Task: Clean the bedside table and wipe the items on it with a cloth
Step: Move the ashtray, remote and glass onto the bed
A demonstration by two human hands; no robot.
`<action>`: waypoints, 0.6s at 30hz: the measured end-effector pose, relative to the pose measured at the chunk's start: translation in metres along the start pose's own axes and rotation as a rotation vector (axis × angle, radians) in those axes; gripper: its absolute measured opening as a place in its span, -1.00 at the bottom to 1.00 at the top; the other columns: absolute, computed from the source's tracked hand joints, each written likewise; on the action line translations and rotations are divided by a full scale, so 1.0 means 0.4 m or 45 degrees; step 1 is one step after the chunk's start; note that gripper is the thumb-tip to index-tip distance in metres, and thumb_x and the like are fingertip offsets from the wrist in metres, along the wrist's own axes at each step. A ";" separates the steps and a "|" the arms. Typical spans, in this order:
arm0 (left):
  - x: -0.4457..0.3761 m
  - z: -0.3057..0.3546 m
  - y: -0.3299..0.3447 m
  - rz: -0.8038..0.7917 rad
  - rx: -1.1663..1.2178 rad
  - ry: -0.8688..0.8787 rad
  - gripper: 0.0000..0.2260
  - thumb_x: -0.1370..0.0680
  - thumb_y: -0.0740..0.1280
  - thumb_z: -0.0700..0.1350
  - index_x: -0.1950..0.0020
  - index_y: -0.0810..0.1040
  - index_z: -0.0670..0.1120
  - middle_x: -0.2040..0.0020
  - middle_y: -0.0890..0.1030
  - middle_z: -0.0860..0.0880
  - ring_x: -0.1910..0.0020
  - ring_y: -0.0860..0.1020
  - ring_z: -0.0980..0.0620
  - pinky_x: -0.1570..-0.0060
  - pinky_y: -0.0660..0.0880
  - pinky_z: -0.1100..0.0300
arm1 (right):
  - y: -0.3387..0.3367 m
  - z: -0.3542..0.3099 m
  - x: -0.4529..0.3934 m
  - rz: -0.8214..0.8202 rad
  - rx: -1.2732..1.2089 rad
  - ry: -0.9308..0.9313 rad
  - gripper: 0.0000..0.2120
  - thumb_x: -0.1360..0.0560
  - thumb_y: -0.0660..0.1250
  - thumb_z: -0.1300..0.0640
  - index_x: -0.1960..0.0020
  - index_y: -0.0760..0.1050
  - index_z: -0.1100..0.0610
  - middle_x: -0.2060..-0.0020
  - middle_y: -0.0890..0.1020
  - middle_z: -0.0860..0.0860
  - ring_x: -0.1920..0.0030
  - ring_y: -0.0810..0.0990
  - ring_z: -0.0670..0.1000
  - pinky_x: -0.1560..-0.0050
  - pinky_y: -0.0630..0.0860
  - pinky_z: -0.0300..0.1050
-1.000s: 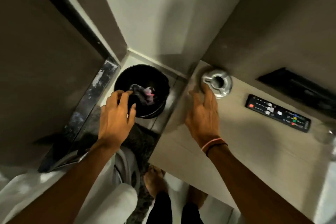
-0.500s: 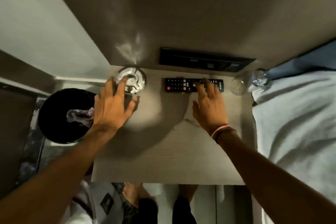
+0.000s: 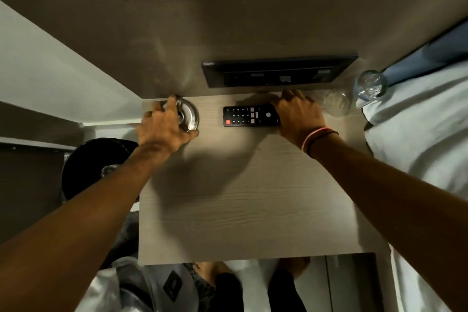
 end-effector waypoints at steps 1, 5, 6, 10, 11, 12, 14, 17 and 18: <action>0.003 0.003 0.002 0.002 -0.013 0.010 -0.08 -0.34 0.54 0.23 -0.54 0.17 -0.02 -0.40 0.38 -0.25 -0.35 0.42 -0.33 -0.28 0.43 -0.25 | 0.003 0.000 0.003 -0.010 0.007 0.010 -0.49 -0.50 0.43 0.07 -0.41 0.42 0.07 -0.34 0.45 0.16 -0.37 0.42 0.22 -0.35 0.44 0.18; 0.042 0.017 0.017 -0.035 -0.054 0.088 -0.09 -0.30 0.55 0.27 -0.50 0.18 0.05 -0.38 0.37 -0.23 -0.30 0.44 -0.33 -0.19 0.50 -0.23 | 0.023 -0.013 0.052 -0.072 -0.014 0.013 -0.51 -0.49 0.44 -0.01 -0.35 0.42 0.11 -0.24 0.51 0.14 -0.23 0.53 0.19 -0.18 0.51 0.11; 0.058 0.023 0.019 -0.035 -0.054 0.109 -0.09 -0.29 0.54 0.28 -0.50 0.17 0.07 -0.38 0.37 -0.23 -0.29 0.44 -0.33 -0.16 0.52 -0.23 | 0.029 -0.014 0.072 -0.090 -0.046 0.030 -0.49 -0.47 0.46 -0.04 -0.33 0.42 0.11 -0.24 0.52 0.13 -0.23 0.54 0.18 -0.17 0.50 0.10; 0.137 0.070 0.007 -0.034 -0.124 0.251 -0.01 -0.29 0.52 0.30 -0.57 0.07 0.14 -0.39 0.34 -0.27 -0.27 0.46 -0.35 -0.10 0.57 -0.24 | 0.060 0.004 0.187 -0.132 -0.313 0.180 -0.48 -0.42 0.45 -0.13 -0.27 0.47 0.11 -0.19 0.56 0.14 -0.17 0.58 0.20 -0.13 0.50 0.11; 0.157 0.085 0.002 -0.040 -0.153 0.280 0.00 -0.29 0.52 0.30 -0.58 0.06 0.15 -0.39 0.34 -0.27 -0.27 0.46 -0.34 -0.10 0.57 -0.23 | 0.062 0.011 0.221 -0.130 -0.397 0.227 -0.49 -0.41 0.45 -0.15 -0.23 0.48 0.11 -0.17 0.57 0.14 -0.15 0.58 0.22 -0.10 0.50 0.09; 0.179 0.110 -0.008 -0.049 -0.182 0.303 0.00 -0.28 0.53 0.30 -0.58 0.05 0.17 -0.38 0.34 -0.26 -0.27 0.46 -0.34 -0.10 0.57 -0.22 | 0.059 0.025 0.264 -0.113 -0.489 0.286 -0.51 -0.39 0.45 -0.15 -0.18 0.49 0.12 -0.15 0.58 0.15 -0.13 0.59 0.23 -0.05 0.50 0.06; 0.212 0.168 -0.040 -0.042 -0.213 0.344 -0.01 -0.28 0.53 0.28 -0.57 0.07 0.20 -0.39 0.35 -0.23 -0.27 0.46 -0.33 -0.13 0.55 -0.19 | 0.042 0.058 0.340 -0.034 -0.674 0.417 -0.53 -0.37 0.45 -0.17 -0.10 0.52 0.14 -0.10 0.61 0.15 -0.06 0.61 0.25 0.02 0.51 0.04; 0.287 0.358 -0.084 -0.033 -0.240 0.544 -0.02 -0.25 0.55 0.26 -0.56 0.11 0.23 -0.40 0.35 -0.18 -0.27 0.47 -0.33 -0.16 0.54 -0.20 | -0.010 0.177 0.503 0.193 -0.947 0.690 -0.52 -0.29 0.43 -0.27 0.04 0.54 0.10 0.10 0.63 0.11 0.09 0.61 0.22 0.16 0.54 -0.01; 0.318 0.435 -0.102 -0.025 -0.252 0.621 -0.01 -0.24 0.55 0.26 -0.56 0.11 0.26 -0.41 0.35 -0.16 -0.28 0.47 -0.31 -0.16 0.52 -0.21 | -0.034 0.227 0.565 0.307 -1.013 0.782 -0.57 -0.26 0.41 -0.28 0.15 0.50 0.07 0.21 0.61 0.06 0.16 0.60 0.19 0.25 0.48 -0.06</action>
Point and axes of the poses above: each hand's wrist, its own x-axis away from the middle knuckle, its own y-axis out of the palm, z = x × y, the point moved 7 cm from there along -x, towards the middle knuckle
